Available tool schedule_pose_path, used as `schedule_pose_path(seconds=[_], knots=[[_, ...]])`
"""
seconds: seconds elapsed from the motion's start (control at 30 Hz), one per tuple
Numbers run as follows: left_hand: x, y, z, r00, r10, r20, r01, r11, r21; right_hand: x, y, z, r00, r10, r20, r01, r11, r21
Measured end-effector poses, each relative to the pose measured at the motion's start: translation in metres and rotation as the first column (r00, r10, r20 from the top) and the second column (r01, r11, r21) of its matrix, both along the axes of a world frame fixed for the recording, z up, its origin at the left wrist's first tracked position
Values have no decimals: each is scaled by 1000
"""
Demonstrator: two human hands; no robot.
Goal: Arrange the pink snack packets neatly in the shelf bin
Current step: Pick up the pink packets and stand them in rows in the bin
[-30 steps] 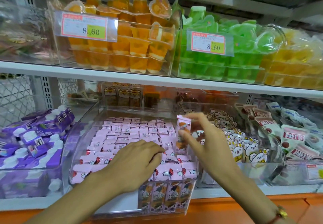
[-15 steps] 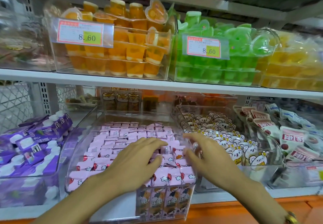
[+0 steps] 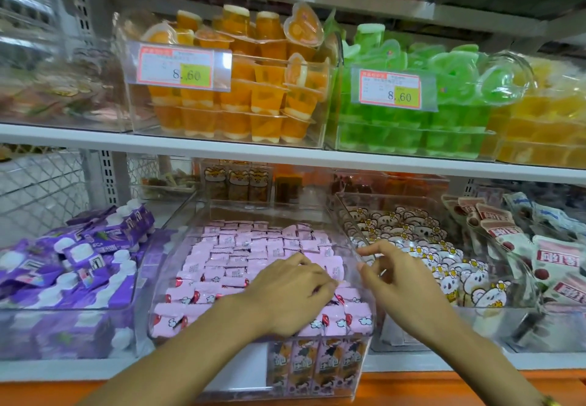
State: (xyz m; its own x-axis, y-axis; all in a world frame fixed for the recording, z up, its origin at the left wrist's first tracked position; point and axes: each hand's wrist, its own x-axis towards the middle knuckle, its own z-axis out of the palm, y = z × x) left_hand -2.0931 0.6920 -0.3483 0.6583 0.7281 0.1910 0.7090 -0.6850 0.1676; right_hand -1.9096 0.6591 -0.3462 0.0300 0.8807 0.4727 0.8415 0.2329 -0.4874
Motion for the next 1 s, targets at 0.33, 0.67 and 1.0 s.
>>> schedule_pose_path(seconds=[0.33,0.67,1.0], knots=[[-128,-41,4,589,214,779,-579,784,223,-68,5,19,970,104,221,-158,957,242],[-155,-45,-28,444,494,748,-371,861,-348,-125,40,-7,833,501,236,-426,852,-304],[-150,-47,-23,446,517,731,-348,852,-390,-159,63,15,900,381,213,-365,924,-112]])
